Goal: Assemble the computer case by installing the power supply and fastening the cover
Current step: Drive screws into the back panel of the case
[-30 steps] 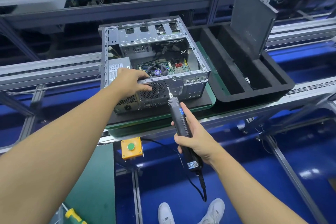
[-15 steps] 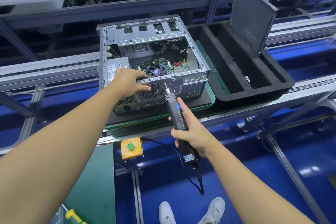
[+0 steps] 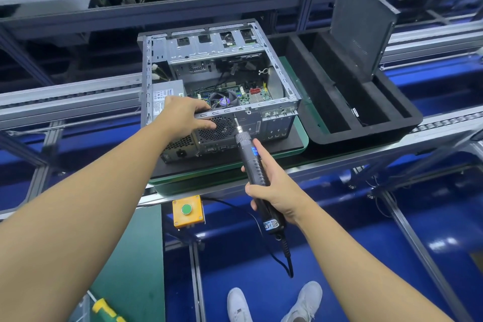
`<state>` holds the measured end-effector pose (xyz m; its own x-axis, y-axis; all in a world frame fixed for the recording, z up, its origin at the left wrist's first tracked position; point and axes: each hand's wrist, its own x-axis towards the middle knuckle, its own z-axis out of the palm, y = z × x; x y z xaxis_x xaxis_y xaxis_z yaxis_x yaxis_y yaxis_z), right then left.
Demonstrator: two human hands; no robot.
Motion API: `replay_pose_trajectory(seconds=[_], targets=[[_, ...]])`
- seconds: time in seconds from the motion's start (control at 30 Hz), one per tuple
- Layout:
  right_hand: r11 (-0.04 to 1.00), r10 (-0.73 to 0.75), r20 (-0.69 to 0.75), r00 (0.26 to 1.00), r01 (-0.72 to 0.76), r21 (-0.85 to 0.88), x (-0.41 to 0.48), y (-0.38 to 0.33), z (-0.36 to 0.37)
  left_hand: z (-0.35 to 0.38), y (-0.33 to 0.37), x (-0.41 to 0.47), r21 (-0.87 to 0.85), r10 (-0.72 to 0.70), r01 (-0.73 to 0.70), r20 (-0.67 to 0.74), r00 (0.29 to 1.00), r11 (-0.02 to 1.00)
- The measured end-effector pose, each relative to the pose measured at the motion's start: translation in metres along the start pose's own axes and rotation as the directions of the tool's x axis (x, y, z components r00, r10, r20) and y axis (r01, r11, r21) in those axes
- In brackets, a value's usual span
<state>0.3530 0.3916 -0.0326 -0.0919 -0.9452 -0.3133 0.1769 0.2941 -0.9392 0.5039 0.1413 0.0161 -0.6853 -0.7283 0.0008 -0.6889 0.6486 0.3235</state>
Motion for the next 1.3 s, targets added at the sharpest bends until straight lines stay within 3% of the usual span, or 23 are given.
replay_pose_trajectory(seconds=[1.3], targets=[[1.0,0.003,-0.001,1.0,-0.003,-0.016,-0.001,-0.004,-0.005,0.001,0.001,0.0,0.022,-0.021,0.021,0.001,1.0,1.0]])
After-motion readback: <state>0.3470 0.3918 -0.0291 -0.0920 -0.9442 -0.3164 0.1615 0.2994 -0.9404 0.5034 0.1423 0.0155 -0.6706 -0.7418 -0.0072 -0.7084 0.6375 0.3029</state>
